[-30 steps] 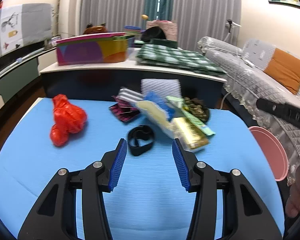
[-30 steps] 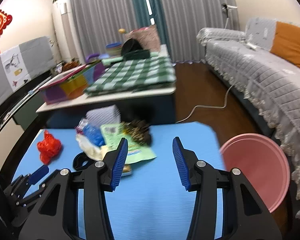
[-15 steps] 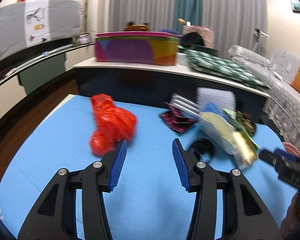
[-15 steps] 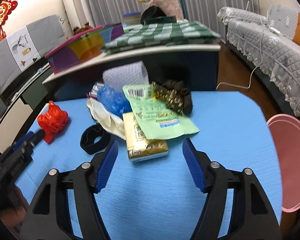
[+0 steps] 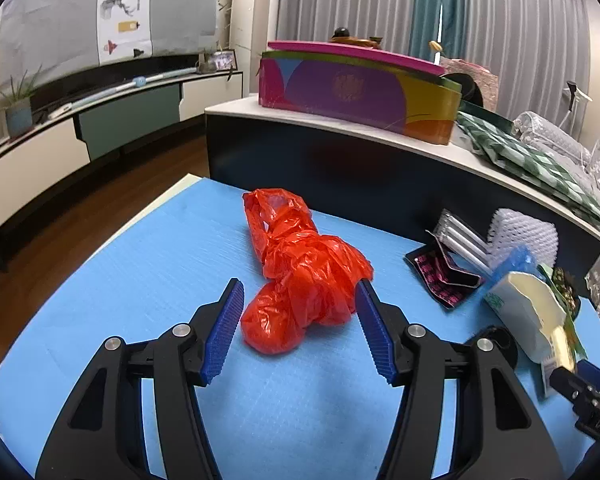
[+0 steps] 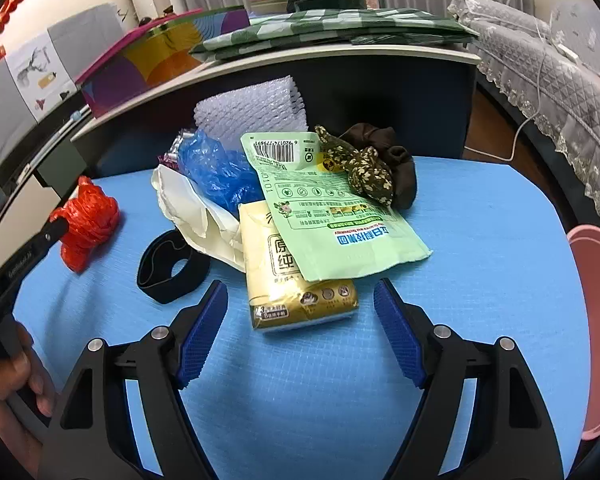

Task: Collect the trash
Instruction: 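Grasp the red plastic bag with the left tool while the right tool grasps the yellow tissue pack, then carry the red plastic bag and tissue pack in both tools over the pink bin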

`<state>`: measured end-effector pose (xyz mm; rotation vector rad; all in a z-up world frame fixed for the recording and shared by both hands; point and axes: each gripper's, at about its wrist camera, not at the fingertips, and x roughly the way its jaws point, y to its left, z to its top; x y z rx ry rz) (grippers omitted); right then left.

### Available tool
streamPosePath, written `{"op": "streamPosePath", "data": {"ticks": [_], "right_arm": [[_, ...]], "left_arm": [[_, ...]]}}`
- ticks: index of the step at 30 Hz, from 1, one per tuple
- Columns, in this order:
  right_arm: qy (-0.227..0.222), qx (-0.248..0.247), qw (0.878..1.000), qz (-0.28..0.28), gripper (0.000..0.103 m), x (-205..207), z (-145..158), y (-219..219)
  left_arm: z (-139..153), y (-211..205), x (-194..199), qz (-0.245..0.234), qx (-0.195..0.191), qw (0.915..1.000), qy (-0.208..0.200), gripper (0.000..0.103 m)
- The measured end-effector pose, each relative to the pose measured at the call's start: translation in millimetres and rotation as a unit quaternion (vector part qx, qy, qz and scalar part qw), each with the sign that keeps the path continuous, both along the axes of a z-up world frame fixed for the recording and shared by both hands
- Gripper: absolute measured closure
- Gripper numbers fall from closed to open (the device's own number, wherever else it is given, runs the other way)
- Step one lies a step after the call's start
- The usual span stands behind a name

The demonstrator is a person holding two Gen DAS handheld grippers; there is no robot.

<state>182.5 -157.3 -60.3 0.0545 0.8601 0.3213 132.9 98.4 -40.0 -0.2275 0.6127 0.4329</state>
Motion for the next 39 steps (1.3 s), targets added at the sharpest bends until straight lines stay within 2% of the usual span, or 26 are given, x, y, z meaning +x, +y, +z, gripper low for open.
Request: {"op": "streamPosePath", "data": {"ticks": [10,12,14,15,17,23,32,39], "right_arm": [[0.017,-0.006,1.0,-0.004,0.029,11.1,-12.1,1.6],[0.016,-0.006,1.0,-0.002,0.031,11.0,-11.8,1.9],[0.015,-0.009,1.0,-0.003,0.038,10.5,-11.8,1.0],[0.015,-0.009,1.0,-0.002,0.044,10.5,-11.6,0.2],[0.016,-0.008,1.0,0.001,0.046,10.1,-10.9,-0.2],[0.009,-0.009,1.0,0.011,0.048,2.1,-1.0,2.1],[-0.012,-0.013,1.0,0.019,0.049,-19.5,23.6,-1.1],[-0.033,-0.017,0.999,0.019,0.049,-41.7,44.2,-11.1]], "left_arm": [[-8.0,0.4,15.5,-0.007,-0.007,0.9998,0.014,0.047],[-8.1,-0.7,16.7,-0.008,-0.005,0.9998,0.017,0.052],[-8.1,-1.3,17.7,-0.011,-0.006,0.9997,0.02,0.066],[-8.1,-1.8,18.1,-0.012,-0.006,0.9997,0.022,0.067],[-7.7,-2.2,18.4,-0.012,-0.004,0.9996,0.025,0.074],[-2.6,-3.9,14.0,-0.014,-0.004,0.9996,0.024,0.083],[14.5,-21.8,0.8,-0.036,0.0,0.9993,0.012,0.087],[26.3,-49.0,-16.7,-0.071,0.01,0.9974,0.006,0.087]]}}
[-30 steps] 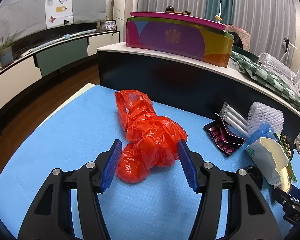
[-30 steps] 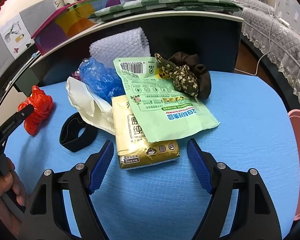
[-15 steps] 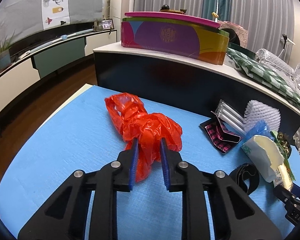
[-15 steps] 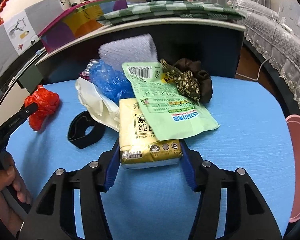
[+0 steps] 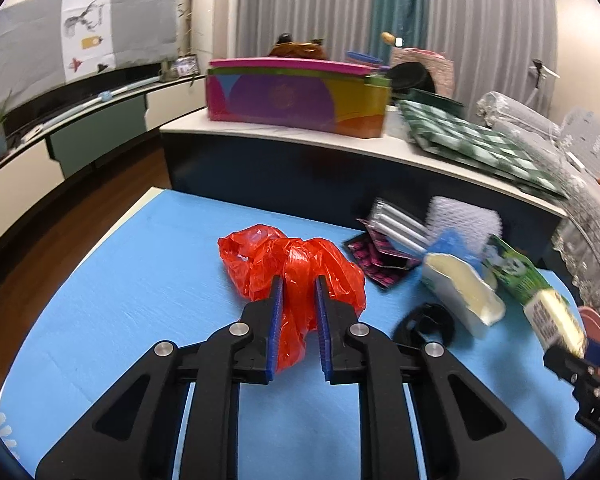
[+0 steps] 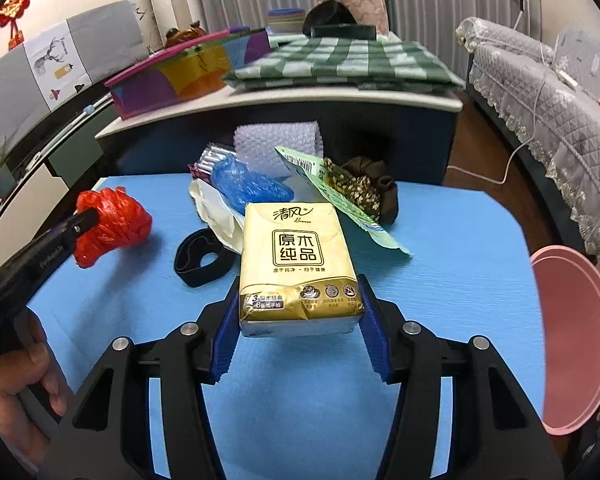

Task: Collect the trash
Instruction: 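Carry the red plastic bag and tissue pack in both tools over the pink bin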

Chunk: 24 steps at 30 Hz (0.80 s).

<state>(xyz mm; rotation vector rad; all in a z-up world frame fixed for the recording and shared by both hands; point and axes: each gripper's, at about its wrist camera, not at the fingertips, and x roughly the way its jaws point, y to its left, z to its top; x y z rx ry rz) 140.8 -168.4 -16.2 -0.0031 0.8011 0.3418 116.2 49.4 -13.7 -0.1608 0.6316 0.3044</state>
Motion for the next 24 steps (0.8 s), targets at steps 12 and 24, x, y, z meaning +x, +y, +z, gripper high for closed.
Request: {"op": "streamPosePath", "data": {"ticks": [12,24], "right_arm": [[-0.046,-0.013,0.999,-0.012,0.049,-33.3,38.6,-24.6],[-0.075,-0.016,0.995,-0.057,0.049,-55.5,59.1,-75.5]], "left_arm": [[25.6,-41.1,-26.3,-0.058,0.012,0.998,-0.021,0.088],[40.2,-79.5,-59.2,-0.106,0.026,0.9932,-0.041,0.088]]}}
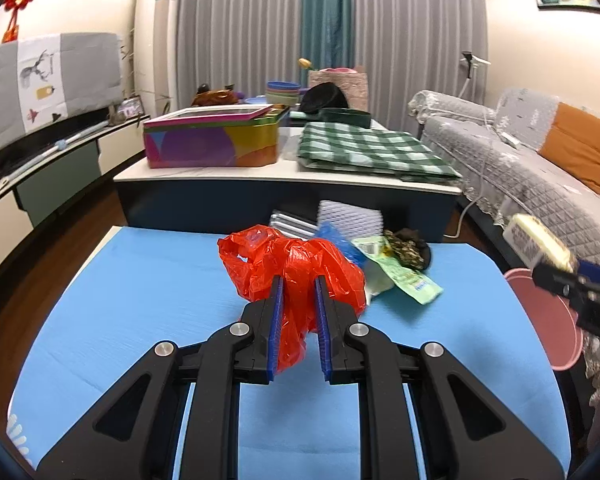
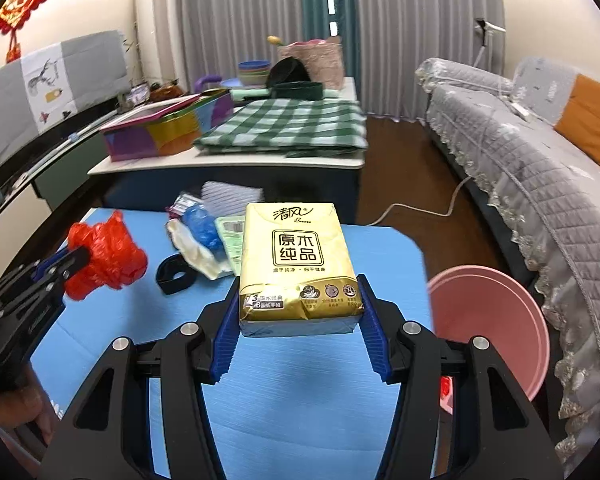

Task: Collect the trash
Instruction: 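Carry the red plastic bag and tissue pack in both tools over the pink bin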

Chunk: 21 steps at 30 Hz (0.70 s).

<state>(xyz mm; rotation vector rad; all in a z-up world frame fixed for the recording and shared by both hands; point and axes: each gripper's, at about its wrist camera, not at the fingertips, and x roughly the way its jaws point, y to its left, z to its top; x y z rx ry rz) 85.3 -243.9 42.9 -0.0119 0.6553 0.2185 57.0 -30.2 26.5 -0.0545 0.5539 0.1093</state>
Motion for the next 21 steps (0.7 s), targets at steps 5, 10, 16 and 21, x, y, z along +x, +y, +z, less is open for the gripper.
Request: {"op": "streamPosePath", "data": {"ticks": [5,10,16,21], "right_arm": [[-0.013,-0.001,1.0,-0.023,0.049,-9.5,6.3,-24.6],[-0.02,-0.008,0.999,-0.045,0.049,-19.3,12.0,-46.4],[-0.03,-0.009,0.998,-0.062,0.049,-32.2,17.0,-67.0],[-0.027,-0.007,0.997,-0.075,0.049,-37.9,15.8,-81.1]], "left_arm": [[2.6,-14.7,-11.3,-0.019,0.001,0.9998,-0.006,0.088],[7.6,-32.2,-18.7,-0.038,0.004,0.9991,-0.016,0.088],[11.5,-52.3,-25.0,-0.063,0.002,0.9977,-0.024,0.089],[9.3,-60.9,-26.4,-0.071,-0.003,0.9973,-0.017,0.091]]}}
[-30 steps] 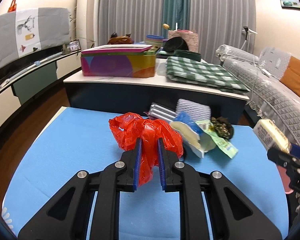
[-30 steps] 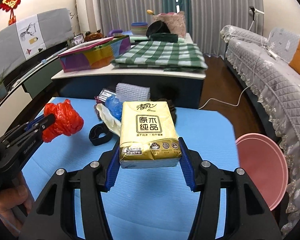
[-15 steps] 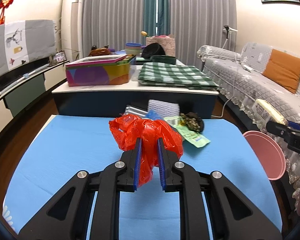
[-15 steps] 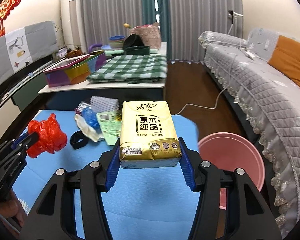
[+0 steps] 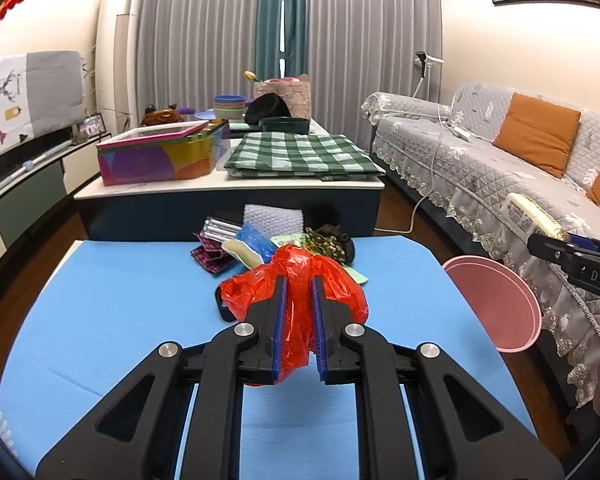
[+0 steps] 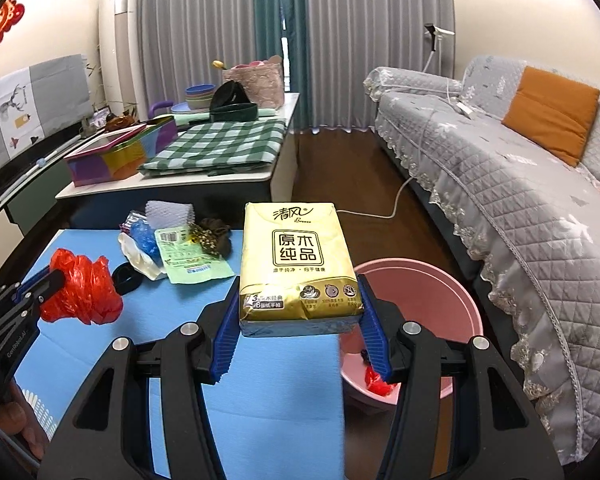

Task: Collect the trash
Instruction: 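Carry the red plastic bag and tissue pack in both tools over the pink bin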

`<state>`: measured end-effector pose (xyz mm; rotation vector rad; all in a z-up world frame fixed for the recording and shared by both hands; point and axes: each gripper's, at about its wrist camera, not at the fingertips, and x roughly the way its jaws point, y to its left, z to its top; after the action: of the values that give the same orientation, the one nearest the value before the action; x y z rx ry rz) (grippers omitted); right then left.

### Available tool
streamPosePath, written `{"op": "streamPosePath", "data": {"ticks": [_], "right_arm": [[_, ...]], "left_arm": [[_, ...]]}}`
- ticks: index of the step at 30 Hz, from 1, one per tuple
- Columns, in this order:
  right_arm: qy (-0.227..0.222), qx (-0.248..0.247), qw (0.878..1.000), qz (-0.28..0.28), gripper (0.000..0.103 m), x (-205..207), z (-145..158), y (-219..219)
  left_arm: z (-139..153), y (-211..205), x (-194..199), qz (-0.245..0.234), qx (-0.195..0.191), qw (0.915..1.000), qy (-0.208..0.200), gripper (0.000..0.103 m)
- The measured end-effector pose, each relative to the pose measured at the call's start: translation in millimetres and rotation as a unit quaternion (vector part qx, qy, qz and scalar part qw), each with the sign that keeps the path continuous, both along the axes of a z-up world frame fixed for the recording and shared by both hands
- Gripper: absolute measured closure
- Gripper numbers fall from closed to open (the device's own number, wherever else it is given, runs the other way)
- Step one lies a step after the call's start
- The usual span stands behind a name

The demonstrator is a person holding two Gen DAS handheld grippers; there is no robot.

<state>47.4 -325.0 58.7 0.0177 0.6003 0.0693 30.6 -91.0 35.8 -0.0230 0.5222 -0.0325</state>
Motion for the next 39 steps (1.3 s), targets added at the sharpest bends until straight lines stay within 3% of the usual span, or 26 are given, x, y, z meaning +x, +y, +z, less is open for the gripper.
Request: {"op": "streamPosePath", "data": {"ticks": [23,39], "right_arm": [[-0.018,0.01,0.999,-0.049,0.049,-1.7,11.4,-45.8],[-0.015,0.016,0.996,-0.087,0.049,14.4,2.5,-87.9]], "left_arm": [[7.8,-54.6,2.1,-0.059,0.024,0.9979,-0.014,0.091],[9.9,-114.6,34.3,-0.094,0.014,0.9955,-0.008,0.092]]}}
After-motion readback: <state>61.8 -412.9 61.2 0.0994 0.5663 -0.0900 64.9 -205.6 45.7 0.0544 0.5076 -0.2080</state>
